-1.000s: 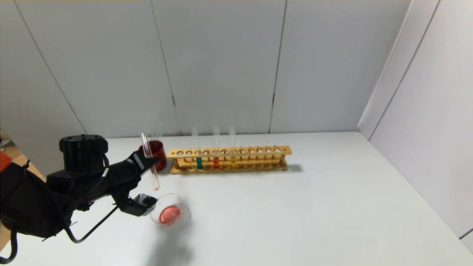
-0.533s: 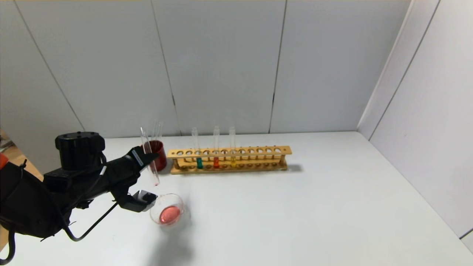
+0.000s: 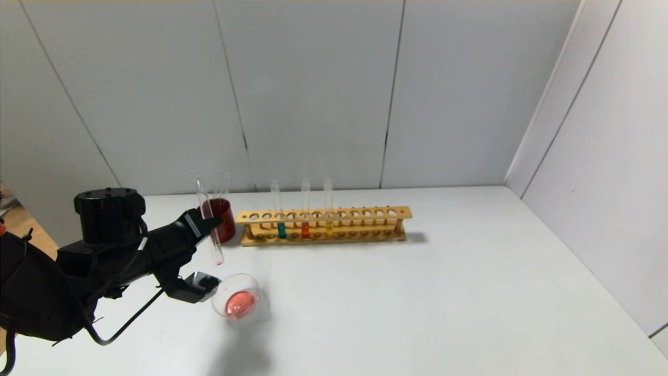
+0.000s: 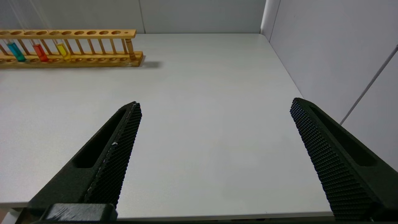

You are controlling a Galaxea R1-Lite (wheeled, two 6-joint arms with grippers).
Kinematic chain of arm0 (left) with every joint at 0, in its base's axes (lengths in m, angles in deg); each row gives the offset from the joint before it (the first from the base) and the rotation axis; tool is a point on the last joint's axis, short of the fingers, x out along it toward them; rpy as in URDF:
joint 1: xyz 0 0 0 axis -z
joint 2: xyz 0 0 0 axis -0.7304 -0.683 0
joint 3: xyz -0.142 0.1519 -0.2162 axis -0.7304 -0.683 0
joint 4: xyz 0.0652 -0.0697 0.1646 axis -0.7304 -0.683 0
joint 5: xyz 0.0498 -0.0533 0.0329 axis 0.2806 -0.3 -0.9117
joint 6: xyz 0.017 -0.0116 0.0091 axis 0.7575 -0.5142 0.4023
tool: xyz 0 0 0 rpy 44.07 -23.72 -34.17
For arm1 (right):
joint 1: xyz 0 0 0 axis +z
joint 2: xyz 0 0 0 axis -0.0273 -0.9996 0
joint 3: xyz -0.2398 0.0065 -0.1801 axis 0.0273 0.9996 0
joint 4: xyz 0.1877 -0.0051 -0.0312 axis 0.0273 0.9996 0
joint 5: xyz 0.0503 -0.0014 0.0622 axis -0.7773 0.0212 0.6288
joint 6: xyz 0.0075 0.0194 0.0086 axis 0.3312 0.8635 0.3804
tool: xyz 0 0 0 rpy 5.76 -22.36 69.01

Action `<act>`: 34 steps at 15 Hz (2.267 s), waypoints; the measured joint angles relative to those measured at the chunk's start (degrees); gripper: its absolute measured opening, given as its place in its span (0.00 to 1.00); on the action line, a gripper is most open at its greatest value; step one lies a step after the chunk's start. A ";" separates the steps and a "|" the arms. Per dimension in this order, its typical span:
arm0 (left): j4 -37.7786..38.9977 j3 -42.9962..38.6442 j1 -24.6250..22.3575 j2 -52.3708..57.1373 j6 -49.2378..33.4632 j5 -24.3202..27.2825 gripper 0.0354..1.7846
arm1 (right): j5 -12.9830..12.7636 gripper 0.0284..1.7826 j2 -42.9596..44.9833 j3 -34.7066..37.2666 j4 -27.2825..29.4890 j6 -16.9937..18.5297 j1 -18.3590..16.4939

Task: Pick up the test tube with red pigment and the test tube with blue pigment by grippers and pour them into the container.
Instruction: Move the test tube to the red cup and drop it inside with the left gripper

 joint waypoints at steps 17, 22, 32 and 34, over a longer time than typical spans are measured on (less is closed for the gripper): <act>-48.26 17.09 1.83 24.26 -90.47 -16.63 0.16 | -0.02 0.98 0.00 0.00 0.00 -0.02 0.00; -35.28 17.16 -1.12 17.94 -123.58 -0.22 0.16 | -0.02 0.98 0.00 0.00 0.00 -0.02 0.00; -2.93 18.08 -7.34 -3.30 -132.97 0.91 0.16 | 0.00 0.98 0.00 0.00 0.00 0.00 0.00; -2.10 20.35 -8.01 -7.01 -132.80 1.57 0.16 | 0.00 0.98 0.00 0.00 -0.02 -0.05 0.00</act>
